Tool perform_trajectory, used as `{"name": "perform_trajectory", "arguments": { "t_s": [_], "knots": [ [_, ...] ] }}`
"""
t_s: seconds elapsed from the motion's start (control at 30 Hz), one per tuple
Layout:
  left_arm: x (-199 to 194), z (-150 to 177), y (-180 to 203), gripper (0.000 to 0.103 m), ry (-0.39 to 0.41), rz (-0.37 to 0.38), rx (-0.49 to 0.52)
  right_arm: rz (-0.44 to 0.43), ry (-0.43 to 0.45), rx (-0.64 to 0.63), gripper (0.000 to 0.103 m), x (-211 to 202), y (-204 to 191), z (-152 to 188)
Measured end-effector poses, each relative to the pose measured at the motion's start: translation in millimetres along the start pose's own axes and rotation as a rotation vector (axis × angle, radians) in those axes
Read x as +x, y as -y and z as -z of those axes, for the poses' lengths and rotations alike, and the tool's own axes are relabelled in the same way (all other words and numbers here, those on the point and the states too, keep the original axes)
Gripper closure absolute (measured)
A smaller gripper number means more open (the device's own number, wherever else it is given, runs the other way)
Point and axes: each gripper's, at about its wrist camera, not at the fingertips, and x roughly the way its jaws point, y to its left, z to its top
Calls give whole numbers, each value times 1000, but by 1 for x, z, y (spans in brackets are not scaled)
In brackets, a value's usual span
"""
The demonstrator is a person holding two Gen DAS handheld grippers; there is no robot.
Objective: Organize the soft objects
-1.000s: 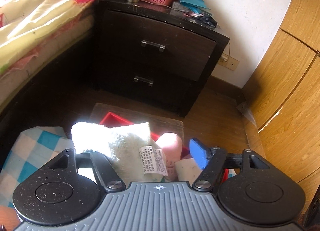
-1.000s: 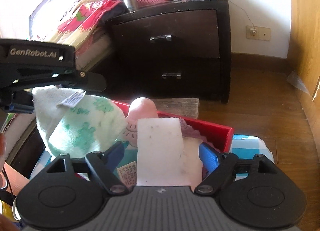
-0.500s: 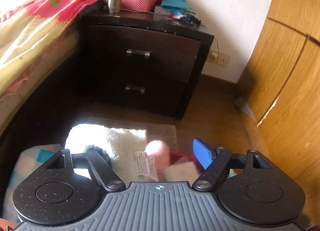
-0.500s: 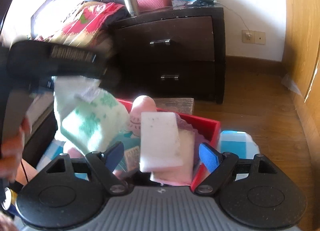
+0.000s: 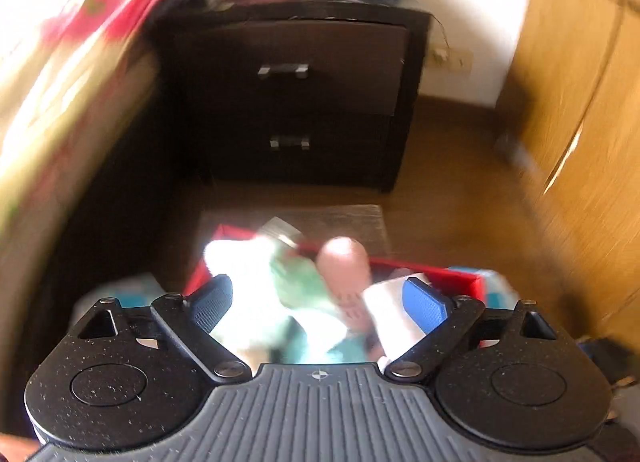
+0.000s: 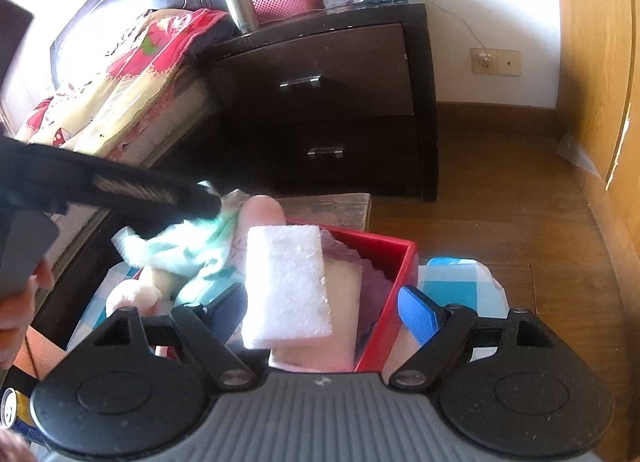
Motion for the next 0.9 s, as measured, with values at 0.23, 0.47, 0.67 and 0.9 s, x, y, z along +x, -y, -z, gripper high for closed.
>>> {"name": "perform_trajectory", "arguments": {
  "t_s": [0.23, 0.47, 0.67, 0.9],
  "knots": [
    [-49, 37, -19, 14, 57, 68, -104, 4, 16, -17, 42, -21, -13, -1],
    [-94, 88, -28, 14, 123, 64, -126, 70, 30, -89, 42, -56, -36, 9],
    [-110, 122, -39, 14, 152, 56, -143, 108, 60, -115, 42, -85, -49, 22],
    [-114, 144, -46, 14, 126, 41, -157, 123, 94, -109, 41, -117, -52, 41]
  ]
}}
